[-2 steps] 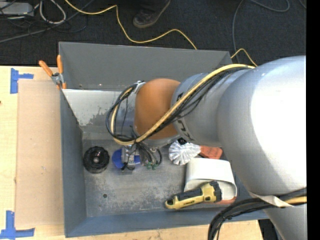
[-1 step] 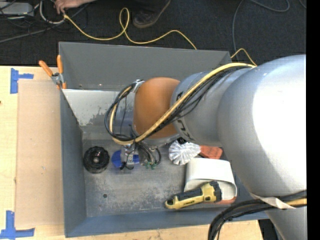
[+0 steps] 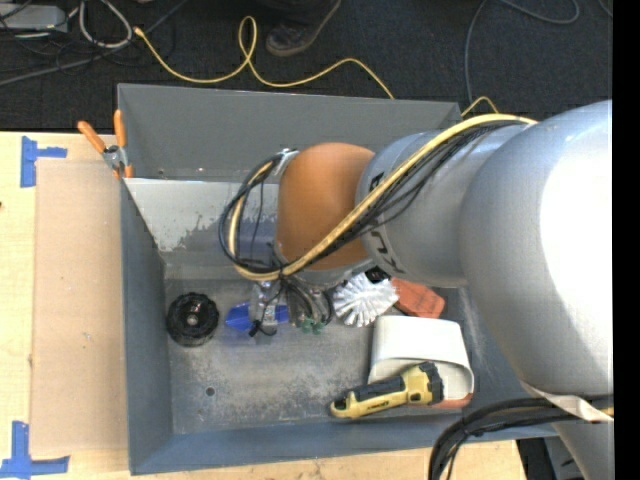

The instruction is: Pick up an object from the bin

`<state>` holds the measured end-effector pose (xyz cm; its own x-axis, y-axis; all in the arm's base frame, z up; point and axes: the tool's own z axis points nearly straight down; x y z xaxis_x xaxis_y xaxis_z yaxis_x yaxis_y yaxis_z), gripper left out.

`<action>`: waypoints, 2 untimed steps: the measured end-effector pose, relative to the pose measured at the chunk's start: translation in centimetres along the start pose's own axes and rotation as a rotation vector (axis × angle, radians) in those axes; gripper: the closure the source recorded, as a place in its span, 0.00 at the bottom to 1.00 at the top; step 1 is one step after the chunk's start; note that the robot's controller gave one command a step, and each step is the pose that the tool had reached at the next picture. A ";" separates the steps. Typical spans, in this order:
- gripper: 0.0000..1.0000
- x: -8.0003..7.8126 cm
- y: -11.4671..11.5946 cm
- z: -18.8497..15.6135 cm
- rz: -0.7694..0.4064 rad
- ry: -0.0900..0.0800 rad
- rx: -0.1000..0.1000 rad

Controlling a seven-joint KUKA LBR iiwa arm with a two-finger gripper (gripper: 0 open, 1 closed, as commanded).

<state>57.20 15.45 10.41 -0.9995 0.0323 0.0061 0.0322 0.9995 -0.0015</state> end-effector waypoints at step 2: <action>1.00 -2.4 -1.1 -4.2 -0.198 -0.011 -0.002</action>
Offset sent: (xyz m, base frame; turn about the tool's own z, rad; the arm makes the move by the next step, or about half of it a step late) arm 0.0327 -0.0163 0.0546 -0.2483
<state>59.54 14.31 14.59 -0.9862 -0.1654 -0.0052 -0.1654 0.9862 0.0002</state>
